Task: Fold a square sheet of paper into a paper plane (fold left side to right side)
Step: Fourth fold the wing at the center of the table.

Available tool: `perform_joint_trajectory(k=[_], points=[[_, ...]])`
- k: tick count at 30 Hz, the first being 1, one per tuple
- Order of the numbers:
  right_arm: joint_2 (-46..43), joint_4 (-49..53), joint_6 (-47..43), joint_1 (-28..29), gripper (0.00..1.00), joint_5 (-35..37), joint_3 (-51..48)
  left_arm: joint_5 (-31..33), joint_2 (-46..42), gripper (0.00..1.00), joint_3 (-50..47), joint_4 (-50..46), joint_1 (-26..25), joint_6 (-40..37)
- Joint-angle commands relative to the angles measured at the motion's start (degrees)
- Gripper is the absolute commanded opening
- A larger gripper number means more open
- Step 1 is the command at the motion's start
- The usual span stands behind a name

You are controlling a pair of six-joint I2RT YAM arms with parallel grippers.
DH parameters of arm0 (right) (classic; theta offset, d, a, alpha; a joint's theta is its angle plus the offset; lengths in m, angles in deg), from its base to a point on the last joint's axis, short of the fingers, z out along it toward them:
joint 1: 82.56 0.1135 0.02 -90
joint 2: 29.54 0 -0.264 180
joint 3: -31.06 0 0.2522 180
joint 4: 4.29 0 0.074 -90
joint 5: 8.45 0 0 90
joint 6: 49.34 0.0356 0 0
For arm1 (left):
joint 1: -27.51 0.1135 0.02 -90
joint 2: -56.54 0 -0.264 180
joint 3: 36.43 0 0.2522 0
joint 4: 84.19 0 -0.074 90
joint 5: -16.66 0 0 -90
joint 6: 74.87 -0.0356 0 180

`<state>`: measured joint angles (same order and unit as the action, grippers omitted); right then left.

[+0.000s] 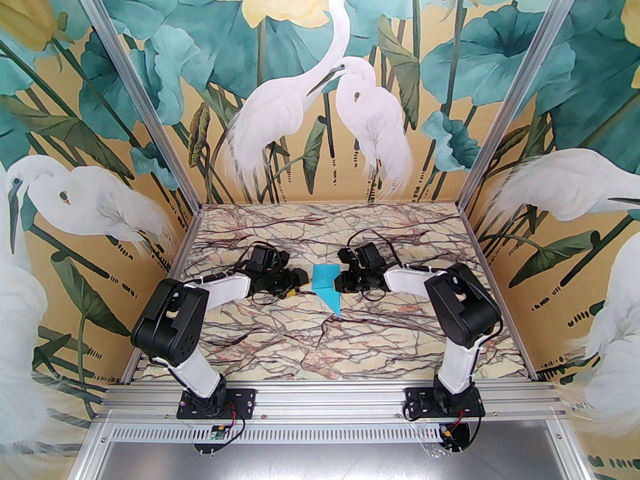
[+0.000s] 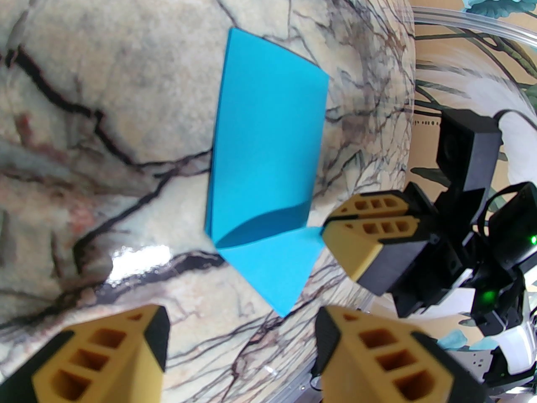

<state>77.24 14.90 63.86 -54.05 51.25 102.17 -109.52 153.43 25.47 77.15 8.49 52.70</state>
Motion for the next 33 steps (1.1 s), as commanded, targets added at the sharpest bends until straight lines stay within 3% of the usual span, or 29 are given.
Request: perform_joint_trajectory(k=[1, 14, 24, 30, 33], points=[[-0.38, 0.95, -0.78, 0.10, 0.00, 0.40, 0.54, -2.03, 1.42, 0.64, -0.16, 1.74, 0.02, 0.76], [-4.48, -0.63, 0.77, -0.14, 0.00, 2.21, -3.02, -6.87, 6.92, 0.63, 3.35, 4.73, -1.74, 1.99], [-4.34, -0.59, 1.01, -0.15, 0.00, 2.83, -3.09, -6.34, 11.01, 0.62, 8.02, 6.40, -5.10, 3.75], [-11.03, 1.61, 1.67, -0.03, 0.30, 11.06, -5.17, -6.66, 10.51, 0.57, 9.32, 6.43, -5.67, 4.45], [-17.28, 4.26, 1.18, 1.62, 0.39, 18.13, -6.63, -6.33, 9.15, 0.48, 9.84, 5.23, -5.72, 4.10]])
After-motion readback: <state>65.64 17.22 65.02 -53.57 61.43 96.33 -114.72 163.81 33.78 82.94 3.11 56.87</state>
